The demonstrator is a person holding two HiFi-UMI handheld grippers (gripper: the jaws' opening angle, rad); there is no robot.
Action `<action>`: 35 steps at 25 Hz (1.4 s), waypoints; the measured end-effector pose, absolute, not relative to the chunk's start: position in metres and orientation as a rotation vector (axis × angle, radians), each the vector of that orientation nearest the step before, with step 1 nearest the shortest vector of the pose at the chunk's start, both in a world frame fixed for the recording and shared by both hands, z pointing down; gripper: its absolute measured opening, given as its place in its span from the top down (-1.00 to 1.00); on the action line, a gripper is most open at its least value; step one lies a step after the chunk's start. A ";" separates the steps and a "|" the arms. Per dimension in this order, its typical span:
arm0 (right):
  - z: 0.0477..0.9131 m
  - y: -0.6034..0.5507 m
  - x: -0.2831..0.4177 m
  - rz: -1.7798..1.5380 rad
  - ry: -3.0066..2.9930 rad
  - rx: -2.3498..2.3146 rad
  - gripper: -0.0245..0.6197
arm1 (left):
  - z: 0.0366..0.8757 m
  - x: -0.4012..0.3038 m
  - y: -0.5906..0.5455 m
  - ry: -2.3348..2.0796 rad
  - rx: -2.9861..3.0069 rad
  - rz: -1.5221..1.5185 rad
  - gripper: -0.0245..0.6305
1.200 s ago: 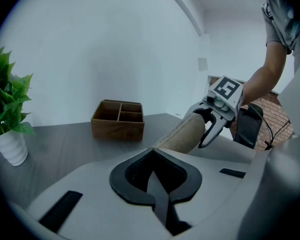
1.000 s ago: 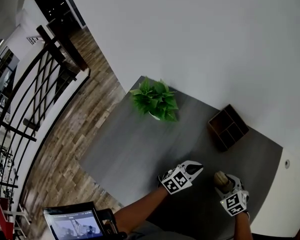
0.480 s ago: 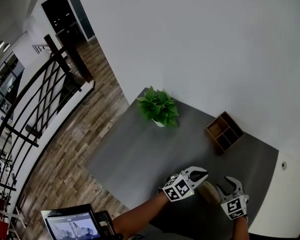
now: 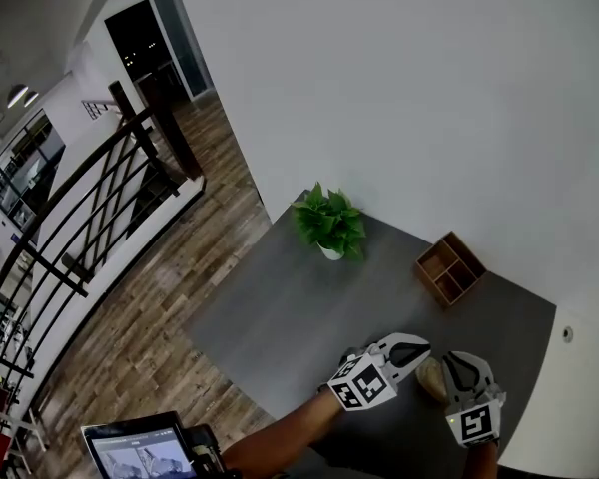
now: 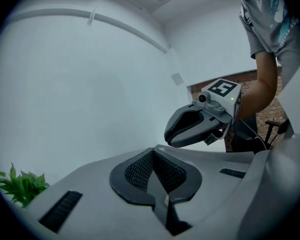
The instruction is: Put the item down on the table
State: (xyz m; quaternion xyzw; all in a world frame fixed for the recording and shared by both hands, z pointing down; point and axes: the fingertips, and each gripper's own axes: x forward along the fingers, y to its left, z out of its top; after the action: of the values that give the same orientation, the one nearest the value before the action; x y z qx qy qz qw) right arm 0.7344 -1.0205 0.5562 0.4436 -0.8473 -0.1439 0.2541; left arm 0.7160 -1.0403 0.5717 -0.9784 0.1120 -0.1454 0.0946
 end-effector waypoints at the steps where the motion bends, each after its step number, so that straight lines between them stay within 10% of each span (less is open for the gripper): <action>1: 0.547 -1.017 0.730 -0.420 -2.306 1.197 0.83 | 0.565 0.715 -1.036 0.331 -2.896 -0.424 0.93; 35: 0.375 -0.842 0.444 -0.956 -2.089 0.862 0.90 | 0.378 0.442 -0.866 0.533 -2.707 -0.041 0.93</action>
State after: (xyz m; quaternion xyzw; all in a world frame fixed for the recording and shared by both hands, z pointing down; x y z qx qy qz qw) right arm 0.4439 -0.8424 0.3748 0.3307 -0.8015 -0.3669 0.3371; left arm 0.4418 -0.8657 0.3783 -0.9632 0.1898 -0.0145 0.1900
